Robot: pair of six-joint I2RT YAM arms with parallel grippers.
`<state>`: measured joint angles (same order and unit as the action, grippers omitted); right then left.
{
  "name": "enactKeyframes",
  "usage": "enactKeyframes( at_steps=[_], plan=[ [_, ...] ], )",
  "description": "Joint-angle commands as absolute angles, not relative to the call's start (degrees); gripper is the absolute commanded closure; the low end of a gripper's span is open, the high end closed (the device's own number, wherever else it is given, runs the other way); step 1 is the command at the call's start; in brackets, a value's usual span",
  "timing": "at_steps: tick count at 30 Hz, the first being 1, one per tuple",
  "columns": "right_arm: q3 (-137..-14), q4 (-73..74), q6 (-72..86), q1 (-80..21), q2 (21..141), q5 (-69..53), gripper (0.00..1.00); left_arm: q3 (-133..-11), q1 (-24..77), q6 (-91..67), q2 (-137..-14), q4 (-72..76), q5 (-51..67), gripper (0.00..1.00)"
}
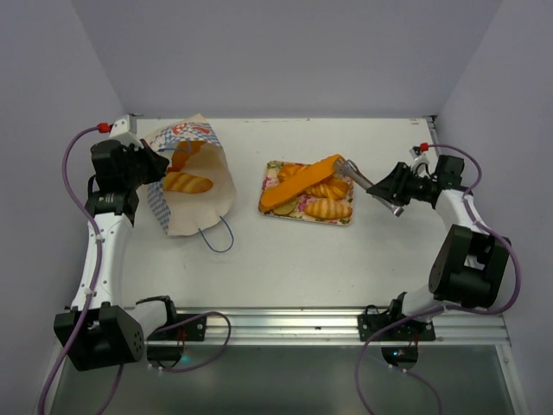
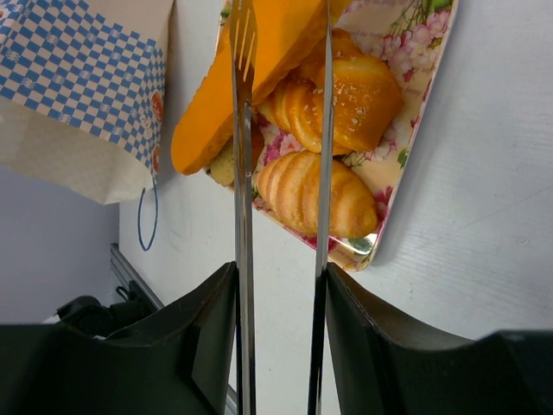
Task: Take the fake bread out of the paper bag
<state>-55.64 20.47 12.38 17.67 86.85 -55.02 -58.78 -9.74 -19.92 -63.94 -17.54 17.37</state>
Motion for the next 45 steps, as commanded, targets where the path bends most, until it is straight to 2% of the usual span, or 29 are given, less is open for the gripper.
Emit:
enactKeyframes(
  at_steps=[1,8,20,23,28,32,39,41,45],
  plan=[
    [-57.3,18.1,11.5,18.0,83.9,-57.7,0.53,-61.2,-10.3,-19.2,-63.5,-16.9,18.4,1.00],
    [-57.9,21.0,9.6,18.1,79.6,-58.9,0.56,-61.3,-10.3,-19.2,-63.4,-16.9,18.7,1.00],
    [-64.2,33.7,-4.5,14.5,73.9,-62.7,0.59,-61.7,-10.3,-19.1,-63.0,-17.8,19.6,1.00],
    [-66.7,35.8,-8.0,8.5,71.5,-59.9,0.59,-62.1,-10.3,-18.7,-62.9,-18.7,19.2,1.00],
    [-70.7,35.6,-11.4,-7.2,68.1,-53.0,0.59,-62.8,-10.2,-18.1,-62.8,-20.4,19.2,1.00],
    [-75.1,37.6,-16.1,-17.1,69.4,-46.6,0.59,-63.2,-10.3,-17.8,-62.8,-21.2,19.5,1.00],
    [-85.9,40.3,-24.4,-41.1,77.3,-26.1,0.59,-63.5,-10.3,-17.2,-62.5,-23.3,20.8,1.00],
    [-88.6,40.7,-27.9,-47.8,81.6,-17.1,0.60,-63.3,-10.2,-17.2,-62.3,-23.8,21.2,1.00],
    [-90.6,37.9,-33.4,-55.4,88.7,-2.4,0.60,-63.5,-10.2,-17.0,-62.1,-24.3,21.4,1.00]
  ],
)
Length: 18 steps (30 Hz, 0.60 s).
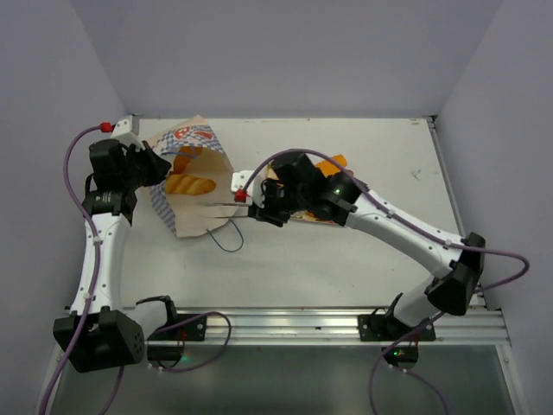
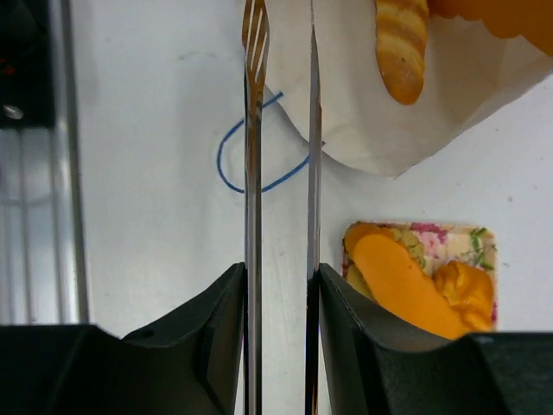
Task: Take the fake bread out of the paper bag
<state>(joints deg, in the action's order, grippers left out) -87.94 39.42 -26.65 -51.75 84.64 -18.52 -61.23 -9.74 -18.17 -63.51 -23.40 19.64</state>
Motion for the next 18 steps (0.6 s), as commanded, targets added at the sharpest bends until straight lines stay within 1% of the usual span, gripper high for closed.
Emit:
enactKeyframes(
  at_steps=[1,3,4,8,18],
  plan=[
    [-91.2,37.6,-35.1,-56.4,90.2,1.8,0.59,-63.5,-10.1,-17.0,-62.1,-24.3,21.5,1.00],
    [-93.2,36.5,-36.2,-58.8,94.6,5.8,0.60,-63.4,-10.2,-17.0,-61.8,-24.5,21.6,1.00],
    [-93.6,36.0,-37.8,-59.4,95.9,9.5,0.60,-63.2,-10.2,-17.0,-61.8,-24.4,21.8,1.00],
    [-94.1,31.8,-41.9,-61.7,100.8,16.7,0.60,-62.6,-10.2,-17.0,-61.3,-24.2,22.2,1.00],
    [-97.0,24.9,-47.9,-63.1,110.1,24.4,0.60,-60.4,-10.1,-17.5,-60.5,-22.4,23.4,1.00]
  ],
)
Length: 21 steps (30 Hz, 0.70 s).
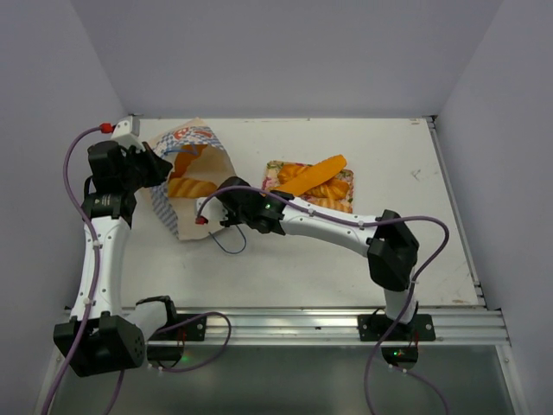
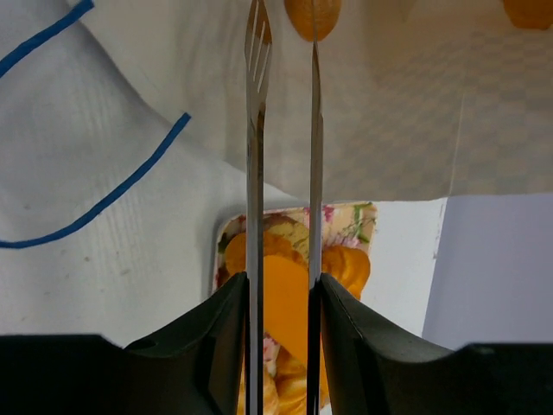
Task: Take the fake bread out of the paper bag
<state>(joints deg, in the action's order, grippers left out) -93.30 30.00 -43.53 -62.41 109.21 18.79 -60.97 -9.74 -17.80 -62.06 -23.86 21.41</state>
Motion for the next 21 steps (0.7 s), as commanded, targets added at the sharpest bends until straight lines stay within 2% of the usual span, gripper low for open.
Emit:
enactKeyframes(
  at_steps=[1,21],
  plan=[
    [-97.4,24.7,-48.8,-63.2,110.7,24.9,0.59,-60.4,-10.2,-17.5,-60.4,-22.3,23.5,1.00],
    [-102.2,22.5,-54.6,-64.8,120.0,31.0,0.56,-58.3,-10.2,-18.5,-59.3,-20.4,25.2,1.00]
  ],
)
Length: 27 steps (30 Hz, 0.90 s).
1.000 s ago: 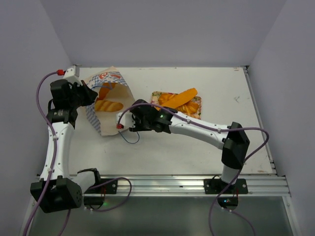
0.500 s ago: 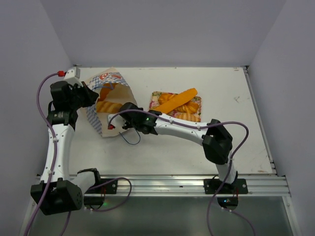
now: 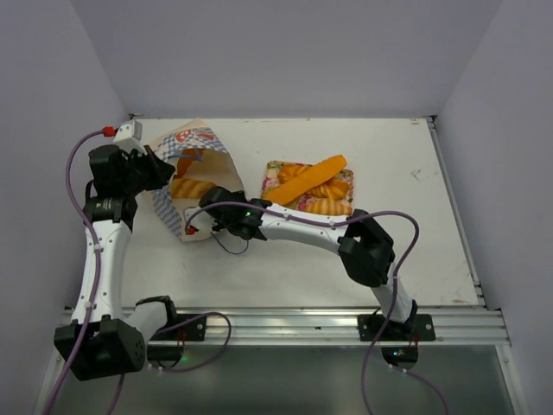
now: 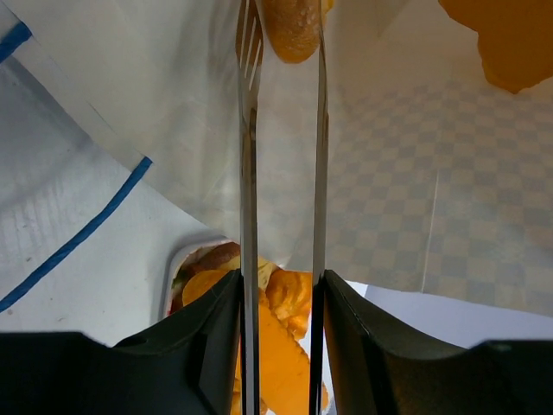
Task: Take the fake bread out of the paper bag
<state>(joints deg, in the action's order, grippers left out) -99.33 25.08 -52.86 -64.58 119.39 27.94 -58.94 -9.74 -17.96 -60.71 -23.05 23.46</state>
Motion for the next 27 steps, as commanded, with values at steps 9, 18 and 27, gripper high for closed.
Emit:
enactKeyframes(
  at_steps=[9,18,27],
  plan=[
    [-103.1,21.7,-55.0,-64.8,122.2,32.4,0.55,-58.1,-10.2,-18.6,-59.6,-20.0,25.6,1.00],
    [-102.8,18.4,-55.6,-64.8,123.2,34.5,0.55,-57.9,-10.2,-18.8,-59.7,-19.9,26.1,1.00],
    [-103.3,17.9,-55.3,-64.7,124.7,35.3,0.55,-57.9,-10.2,-19.0,-59.5,-20.0,26.4,1.00]
  ],
)
